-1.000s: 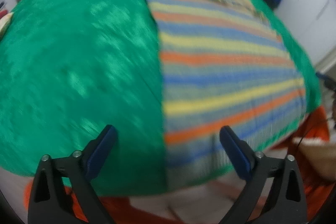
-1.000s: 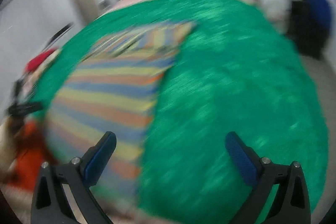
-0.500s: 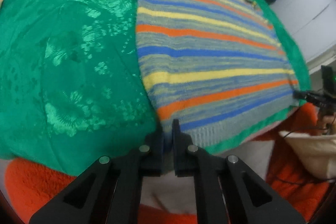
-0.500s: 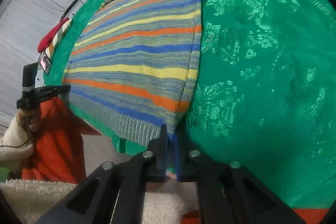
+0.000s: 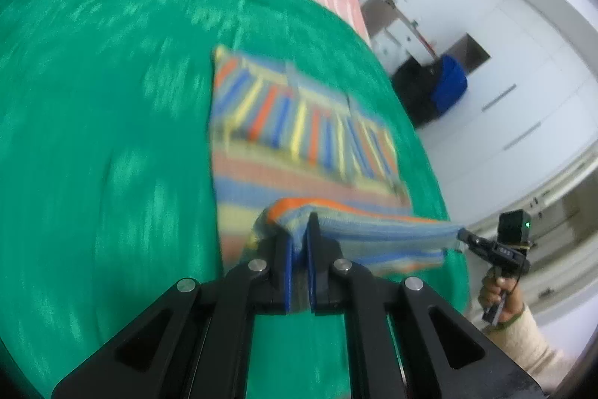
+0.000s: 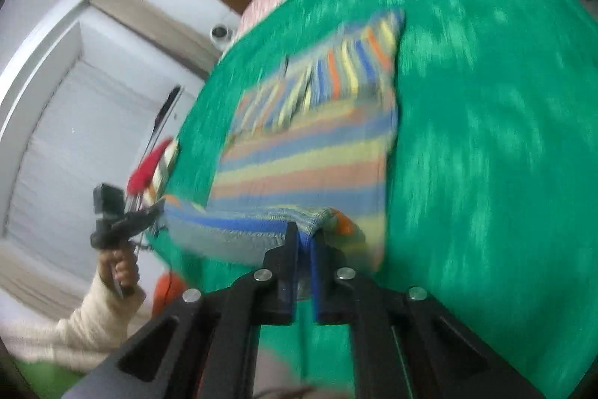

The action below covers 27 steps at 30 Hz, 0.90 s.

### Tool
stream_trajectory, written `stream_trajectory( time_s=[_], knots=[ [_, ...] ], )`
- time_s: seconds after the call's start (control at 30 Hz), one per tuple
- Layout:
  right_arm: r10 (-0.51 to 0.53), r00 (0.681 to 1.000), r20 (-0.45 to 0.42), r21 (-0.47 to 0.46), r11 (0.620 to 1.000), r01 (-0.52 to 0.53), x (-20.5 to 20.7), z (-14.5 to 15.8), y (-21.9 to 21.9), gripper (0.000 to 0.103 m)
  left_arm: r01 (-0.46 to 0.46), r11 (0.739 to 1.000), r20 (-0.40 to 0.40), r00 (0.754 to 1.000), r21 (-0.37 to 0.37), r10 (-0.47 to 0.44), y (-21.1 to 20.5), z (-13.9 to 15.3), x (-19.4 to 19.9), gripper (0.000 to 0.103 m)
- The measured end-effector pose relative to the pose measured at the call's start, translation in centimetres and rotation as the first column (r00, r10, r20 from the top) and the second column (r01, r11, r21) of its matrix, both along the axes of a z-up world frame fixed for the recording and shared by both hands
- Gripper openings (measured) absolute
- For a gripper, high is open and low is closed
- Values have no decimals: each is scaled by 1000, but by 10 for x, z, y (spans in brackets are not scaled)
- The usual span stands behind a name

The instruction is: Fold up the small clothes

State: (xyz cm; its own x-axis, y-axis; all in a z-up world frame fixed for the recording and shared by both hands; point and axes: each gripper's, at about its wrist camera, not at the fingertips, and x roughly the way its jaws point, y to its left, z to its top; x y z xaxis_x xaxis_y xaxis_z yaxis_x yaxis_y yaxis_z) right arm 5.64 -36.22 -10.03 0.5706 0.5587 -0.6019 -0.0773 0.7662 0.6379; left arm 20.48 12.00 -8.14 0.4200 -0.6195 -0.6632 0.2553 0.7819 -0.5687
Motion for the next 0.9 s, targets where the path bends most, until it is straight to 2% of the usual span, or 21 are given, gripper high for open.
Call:
stream_trajectory(
  time_s=[0.1,0.23,0.27,0.3,0.33,0.37,0.4,0.43,0.47,0.5,0.57,0.6,0.67,0.7,0.77,0.8,0.83,0.9],
  knots=[
    [-38,999,23,-29,999,39,76,6,-9,5,-47,998,8,999,43,47,-21,-4,71,4],
    [-105,994,-21,-5,994,105,172,-8,-29,5,-167,983,-4,986,79,168,-42,-23,151,8],
    [-122,992,-29,19,992,122,194,-14,-35,5,-202,974,-11,979,102,204,-47,-30,167,17],
    [-157,987,-31,46,986,158,218,-22,-44,8,-248,955,-22,967,161,254,-49,-37,179,33],
    [-194,980,-42,42,980,196,232,-28,-50,10,-281,933,-42,954,224,298,-50,-43,192,42],
    [-244,968,-66,12,969,245,243,-34,-56,23,-295,927,-44,949,233,313,-49,-44,198,46],
    [-305,948,-91,-18,952,304,249,-39,-62,34,-307,930,-25,948,201,318,-42,-41,196,49],
    [-329,940,-94,-14,944,329,246,-39,-67,34,-302,938,-10,951,172,308,-34,-37,190,52],
    [-338,938,-70,-5,941,339,239,-34,-72,34,-297,941,7,954,163,300,-28,-34,184,63],
    [-323,945,-44,-18,946,323,233,-26,-71,34,-299,939,34,954,171,298,-21,-31,174,72],
    [-225,974,-2,-77,972,224,221,-8,-59,34,-301,936,87,953,183,290,-10,-27,152,79],
    [-139,990,1,-113,984,138,217,2,-45,34,-291,941,94,956,173,278,-6,-28,140,80],
    [-16,998,-52,-128,992,10,218,6,-20,34,-262,953,90,964,149,251,-2,-33,115,82],
    [57,991,-117,-96,993,-69,226,2,-4,34,-249,957,84,967,145,239,-1,-38,104,82],
    [128,963,-238,-45,989,-143,247,-15,20,38,-235,958,72,972,163,226,-1,-49,76,82],
    [131,946,-297,-37,988,-149,266,-28,31,38,-232,958,71,972,170,223,-1,-51,65,82],
    [113,942,-315,-40,990,-132,281,-35,37,38,-229,957,69,973,179,220,0,-56,52,82],
    [16,964,-265,-49,998,-30,325,-41,37,38,-220,955,64,975,198,212,1,-65,30,83]
  ],
)
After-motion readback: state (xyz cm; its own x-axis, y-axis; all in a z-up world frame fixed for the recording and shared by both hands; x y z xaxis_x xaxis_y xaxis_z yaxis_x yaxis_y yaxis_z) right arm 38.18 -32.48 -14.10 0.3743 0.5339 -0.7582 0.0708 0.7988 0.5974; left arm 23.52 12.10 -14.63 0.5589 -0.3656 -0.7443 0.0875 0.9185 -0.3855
